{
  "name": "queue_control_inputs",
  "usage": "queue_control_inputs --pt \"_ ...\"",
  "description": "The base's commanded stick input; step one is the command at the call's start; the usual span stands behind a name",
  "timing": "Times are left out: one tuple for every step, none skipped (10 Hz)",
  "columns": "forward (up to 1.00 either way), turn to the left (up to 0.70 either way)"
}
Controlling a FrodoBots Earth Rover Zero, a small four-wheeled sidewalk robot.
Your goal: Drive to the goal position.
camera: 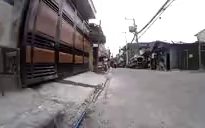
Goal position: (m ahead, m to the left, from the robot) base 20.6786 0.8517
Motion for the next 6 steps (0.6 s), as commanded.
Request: queue_control_inputs --pt "1.00 -0.27" --pt "1.00 -0.27" --pt "1.00 -0.16" --pt "1.00 0.00" --pt "1.00 0.00" --pt "1.00 0.11"
